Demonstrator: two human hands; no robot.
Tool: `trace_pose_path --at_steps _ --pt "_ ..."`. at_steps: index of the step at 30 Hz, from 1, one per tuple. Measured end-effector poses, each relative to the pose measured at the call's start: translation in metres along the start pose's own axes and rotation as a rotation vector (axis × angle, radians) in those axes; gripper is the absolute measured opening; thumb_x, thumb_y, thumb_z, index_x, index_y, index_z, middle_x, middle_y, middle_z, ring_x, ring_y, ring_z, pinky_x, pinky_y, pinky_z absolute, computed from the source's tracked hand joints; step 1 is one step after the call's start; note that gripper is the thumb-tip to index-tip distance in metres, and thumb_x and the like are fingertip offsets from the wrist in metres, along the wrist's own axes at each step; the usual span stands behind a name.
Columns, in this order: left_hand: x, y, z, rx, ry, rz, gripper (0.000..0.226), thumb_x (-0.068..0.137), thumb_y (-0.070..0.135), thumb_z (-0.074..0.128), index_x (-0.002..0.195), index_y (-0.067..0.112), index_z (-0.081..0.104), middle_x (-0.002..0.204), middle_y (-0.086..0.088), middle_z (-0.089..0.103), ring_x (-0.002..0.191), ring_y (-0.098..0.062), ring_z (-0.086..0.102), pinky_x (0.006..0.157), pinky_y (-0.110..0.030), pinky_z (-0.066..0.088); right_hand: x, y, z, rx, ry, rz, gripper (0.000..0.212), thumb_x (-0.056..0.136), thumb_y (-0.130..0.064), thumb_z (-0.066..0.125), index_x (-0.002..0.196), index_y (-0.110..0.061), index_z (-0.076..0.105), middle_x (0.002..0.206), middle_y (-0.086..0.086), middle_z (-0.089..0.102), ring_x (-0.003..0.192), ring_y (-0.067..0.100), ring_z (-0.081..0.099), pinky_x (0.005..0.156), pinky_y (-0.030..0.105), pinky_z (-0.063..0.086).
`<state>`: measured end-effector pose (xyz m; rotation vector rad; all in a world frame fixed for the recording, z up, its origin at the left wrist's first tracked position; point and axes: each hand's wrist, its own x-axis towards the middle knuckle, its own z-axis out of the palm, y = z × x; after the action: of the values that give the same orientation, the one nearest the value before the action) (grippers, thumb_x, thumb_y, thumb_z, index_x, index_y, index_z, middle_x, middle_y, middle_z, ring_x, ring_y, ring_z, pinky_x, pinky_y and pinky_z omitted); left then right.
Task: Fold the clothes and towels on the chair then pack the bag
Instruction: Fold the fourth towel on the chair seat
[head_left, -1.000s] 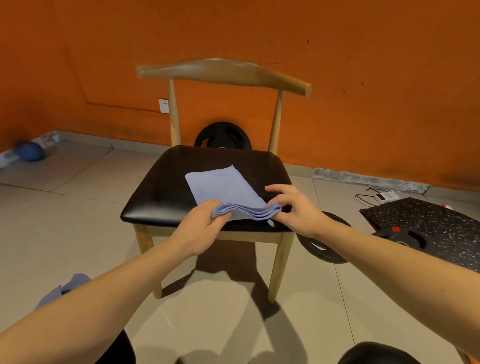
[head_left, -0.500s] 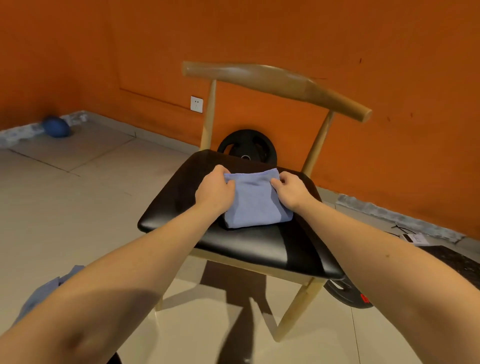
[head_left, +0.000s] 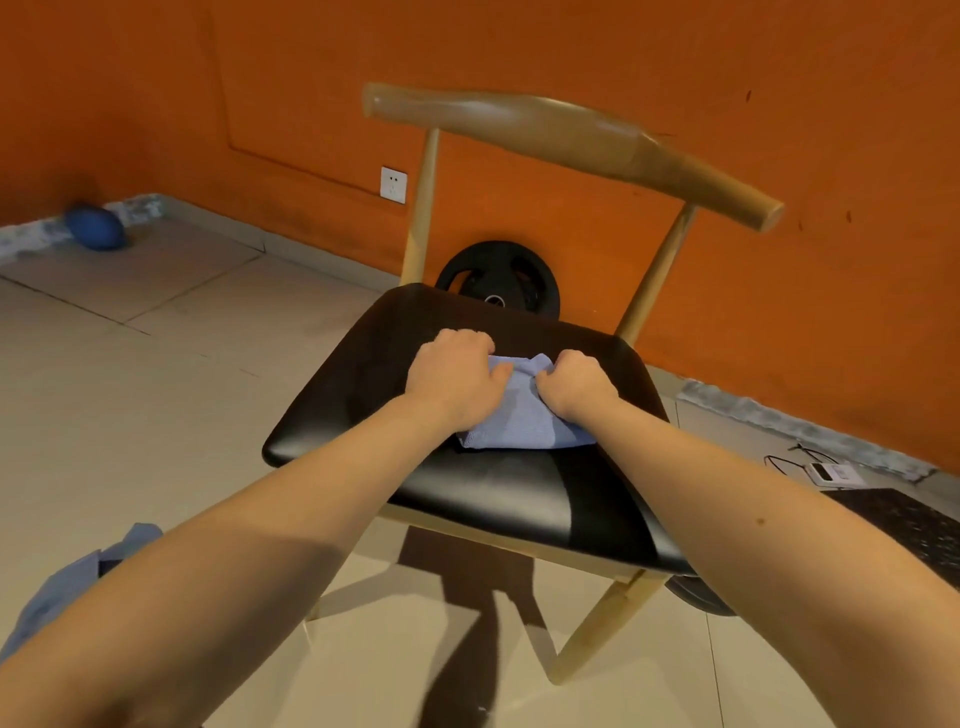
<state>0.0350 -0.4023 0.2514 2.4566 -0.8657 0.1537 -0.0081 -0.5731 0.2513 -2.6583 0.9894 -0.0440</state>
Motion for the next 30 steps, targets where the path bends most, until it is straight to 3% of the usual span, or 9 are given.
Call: trace_pose_path --at_steps 3,6,9,11,16,19,23,25,30 --pt "-0.001 0.001 0.014 0.226 -0.258 0.026 0.063 0.105 0.057 0.032 0.147 0.014 0.05 0.153 -0.011 0.046 0.143 -0.028 0.037 0.121 -0.048 0.027 -0.009 -0.003 -0.003 -0.099 0.141 -0.065 0.039 0.098 -0.025 0.059 0.134 -0.017 0.045 0.122 0.009 0.056 0.102 0.026 0.061 0.077 0.039 0.055" --pt "0.0 -0.008 0.022 0.223 -0.318 0.013 0.068 0.105 0.059 0.025 0.158 0.017 0.033 0.166 -0.009 0.028 0.154 -0.028 0.019 0.127 -0.051 0.011 -0.01 0.009 0.002 -0.004 0.315 -0.433 0.043 0.098 -0.009 0.057 0.14 -0.016 0.056 0.148 0.005 0.049 0.134 0.024 0.047 0.109 0.039 0.045" --pt "-0.002 -0.012 0.027 0.231 -0.311 0.029 0.07 0.104 0.061 0.022 0.16 0.02 0.027 0.167 -0.007 0.024 0.155 -0.027 0.017 0.127 -0.051 0.01 -0.008 0.02 0.007 0.055 0.1 -0.598 0.04 0.107 -0.02 0.044 0.144 -0.015 0.057 0.156 0.001 0.047 0.145 0.018 0.039 0.119 0.033 0.028" --pt "-0.004 -0.016 0.029 0.218 -0.312 0.02 0.07 0.103 0.063 0.022 0.161 0.022 0.025 0.168 -0.006 0.022 0.155 -0.026 0.016 0.127 -0.051 0.01 -0.007 0.025 0.011 0.008 -0.038 -0.553 0.043 0.11 -0.028 0.039 0.149 -0.016 0.051 0.159 0.002 0.044 0.147 0.018 0.038 0.12 0.03 0.025" --pt "-0.011 -0.018 0.032 0.185 -0.259 0.016 0.066 0.104 0.06 0.024 0.158 0.023 0.028 0.162 -0.002 0.031 0.15 -0.026 0.025 0.125 -0.049 0.016 -0.008 0.028 0.024 0.009 -0.007 -0.482 0.046 0.11 -0.032 0.035 0.153 -0.017 0.047 0.16 0.0 0.042 0.149 0.018 0.036 0.123 0.035 0.027" --pt "-0.009 -0.007 0.023 0.267 -0.322 -0.02 0.065 0.104 0.059 0.024 0.157 0.021 0.03 0.158 -0.006 0.037 0.146 -0.03 0.031 0.122 -0.048 0.021 -0.015 0.021 0.012 -0.071 -0.051 -0.472 0.046 0.11 -0.032 0.033 0.149 -0.015 0.051 0.16 0.006 0.042 0.149 0.023 0.036 0.122 0.039 0.027" --pt "-0.009 0.005 0.004 0.383 -0.353 -0.063 0.056 0.107 0.049 0.019 0.148 0.019 0.042 0.142 -0.011 0.053 0.132 -0.036 0.044 0.11 -0.049 0.034 -0.044 0.02 -0.004 -0.005 0.27 -0.34 0.039 0.106 -0.035 0.039 0.117 -0.01 0.066 0.127 0.009 0.061 0.127 0.029 0.053 0.099 0.042 0.045" --pt "-0.015 0.009 -0.004 0.364 -0.315 -0.096 0.047 0.108 0.042 0.026 0.142 0.015 0.046 0.134 -0.012 0.057 0.125 -0.035 0.05 0.104 -0.047 0.039 -0.064 0.024 -0.01 -0.026 0.38 -0.164 0.042 0.102 -0.044 0.046 0.127 -0.012 0.058 0.125 0.009 0.056 0.119 0.028 0.052 0.093 0.041 0.049" --pt "-0.036 0.02 -0.017 0.046 -0.307 -0.418 0.039 0.097 0.031 0.062 0.126 0.007 0.053 0.115 -0.012 0.062 0.108 -0.032 0.061 0.095 -0.044 0.053 -0.093 0.025 -0.021 0.264 -0.006 0.316 0.072 0.096 -0.038 0.059 0.152 -0.008 0.025 0.139 0.015 0.054 0.119 0.035 0.058 0.089 0.042 0.051"
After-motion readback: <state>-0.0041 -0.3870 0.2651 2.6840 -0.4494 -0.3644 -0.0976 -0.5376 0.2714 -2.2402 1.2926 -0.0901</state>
